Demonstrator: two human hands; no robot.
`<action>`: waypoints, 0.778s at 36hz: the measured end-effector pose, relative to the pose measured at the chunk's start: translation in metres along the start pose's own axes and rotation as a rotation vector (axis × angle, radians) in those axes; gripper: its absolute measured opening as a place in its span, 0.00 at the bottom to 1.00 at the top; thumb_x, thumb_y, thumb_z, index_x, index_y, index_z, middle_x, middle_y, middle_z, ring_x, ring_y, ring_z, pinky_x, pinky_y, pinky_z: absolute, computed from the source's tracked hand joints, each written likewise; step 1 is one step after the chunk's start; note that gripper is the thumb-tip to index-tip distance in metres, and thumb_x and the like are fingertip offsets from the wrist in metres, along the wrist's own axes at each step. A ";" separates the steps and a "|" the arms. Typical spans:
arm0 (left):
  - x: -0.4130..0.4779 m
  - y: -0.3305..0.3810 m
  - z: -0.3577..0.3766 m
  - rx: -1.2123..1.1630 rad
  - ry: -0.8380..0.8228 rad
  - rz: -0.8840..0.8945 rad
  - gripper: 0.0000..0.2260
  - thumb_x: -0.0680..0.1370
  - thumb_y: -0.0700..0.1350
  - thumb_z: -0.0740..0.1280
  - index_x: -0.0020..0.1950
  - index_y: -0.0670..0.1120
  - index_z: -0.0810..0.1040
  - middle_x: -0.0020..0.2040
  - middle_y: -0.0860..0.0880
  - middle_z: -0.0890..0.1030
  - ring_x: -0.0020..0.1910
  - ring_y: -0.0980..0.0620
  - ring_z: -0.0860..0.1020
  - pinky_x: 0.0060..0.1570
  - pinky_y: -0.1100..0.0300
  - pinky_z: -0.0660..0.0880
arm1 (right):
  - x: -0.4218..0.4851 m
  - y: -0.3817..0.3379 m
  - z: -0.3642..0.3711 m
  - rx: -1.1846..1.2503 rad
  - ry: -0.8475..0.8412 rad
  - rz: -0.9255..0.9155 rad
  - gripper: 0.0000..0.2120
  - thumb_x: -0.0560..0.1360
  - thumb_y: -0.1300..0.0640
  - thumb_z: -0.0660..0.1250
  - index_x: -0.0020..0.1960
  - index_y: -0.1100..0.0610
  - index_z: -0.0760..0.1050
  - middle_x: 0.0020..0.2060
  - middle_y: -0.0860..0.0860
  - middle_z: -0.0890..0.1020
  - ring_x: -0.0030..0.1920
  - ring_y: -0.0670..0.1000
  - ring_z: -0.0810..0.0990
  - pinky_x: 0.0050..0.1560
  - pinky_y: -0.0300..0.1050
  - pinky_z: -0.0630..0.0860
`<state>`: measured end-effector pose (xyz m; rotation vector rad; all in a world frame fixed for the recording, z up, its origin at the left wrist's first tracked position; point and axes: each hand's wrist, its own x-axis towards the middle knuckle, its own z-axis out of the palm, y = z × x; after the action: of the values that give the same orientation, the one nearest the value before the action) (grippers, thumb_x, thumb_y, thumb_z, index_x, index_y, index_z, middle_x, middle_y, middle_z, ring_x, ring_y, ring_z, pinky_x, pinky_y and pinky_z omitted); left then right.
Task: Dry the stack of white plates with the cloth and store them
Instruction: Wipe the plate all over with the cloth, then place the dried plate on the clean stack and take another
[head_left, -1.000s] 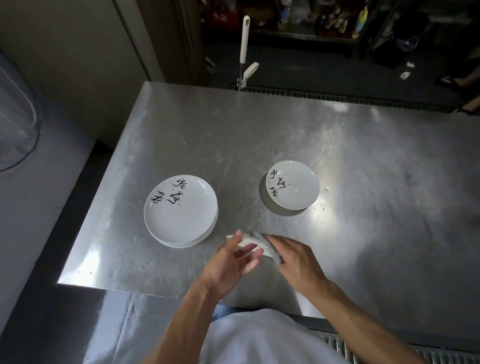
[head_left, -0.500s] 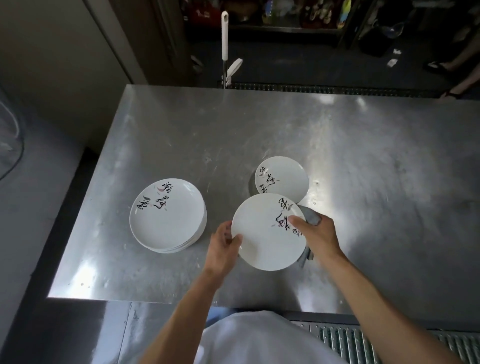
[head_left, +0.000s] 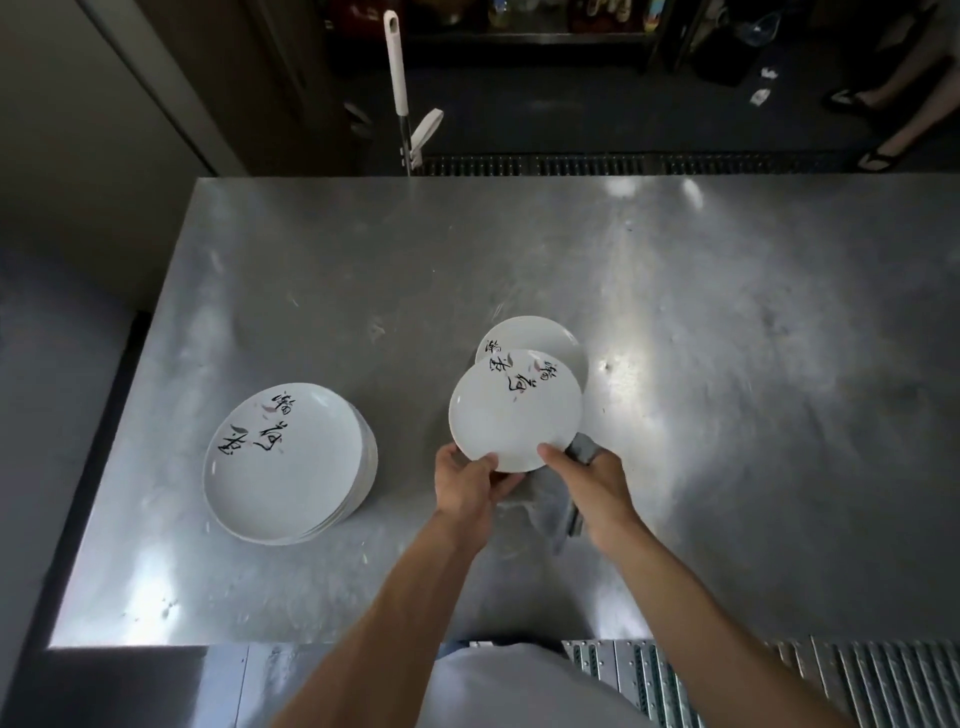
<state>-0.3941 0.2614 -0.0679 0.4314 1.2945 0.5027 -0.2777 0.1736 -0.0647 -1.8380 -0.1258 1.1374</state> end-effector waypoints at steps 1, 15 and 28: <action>0.004 0.001 0.006 -0.008 0.009 -0.008 0.18 0.81 0.29 0.63 0.68 0.41 0.65 0.68 0.37 0.72 0.63 0.35 0.78 0.40 0.54 0.84 | 0.006 -0.001 0.002 -0.001 0.022 0.012 0.09 0.72 0.49 0.75 0.42 0.54 0.81 0.36 0.54 0.86 0.34 0.64 0.81 0.32 0.55 0.73; 0.067 0.024 0.027 0.284 0.000 -0.082 0.05 0.83 0.38 0.65 0.56 0.36 0.76 0.39 0.40 0.85 0.33 0.47 0.84 0.41 0.51 0.85 | 0.116 -0.020 -0.022 -0.120 0.104 0.122 0.09 0.73 0.56 0.76 0.39 0.59 0.80 0.37 0.55 0.84 0.40 0.55 0.83 0.45 0.45 0.80; 0.078 0.021 0.046 0.227 0.035 -0.067 0.09 0.80 0.31 0.66 0.59 0.30 0.80 0.42 0.39 0.86 0.36 0.48 0.86 0.34 0.62 0.82 | 0.100 -0.017 -0.042 -0.102 0.021 0.256 0.13 0.74 0.52 0.75 0.47 0.63 0.82 0.40 0.62 0.85 0.42 0.61 0.85 0.44 0.51 0.82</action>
<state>-0.3370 0.3226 -0.1072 0.5675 1.4014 0.3093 -0.1841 0.2067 -0.1115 -1.9976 0.0666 1.3072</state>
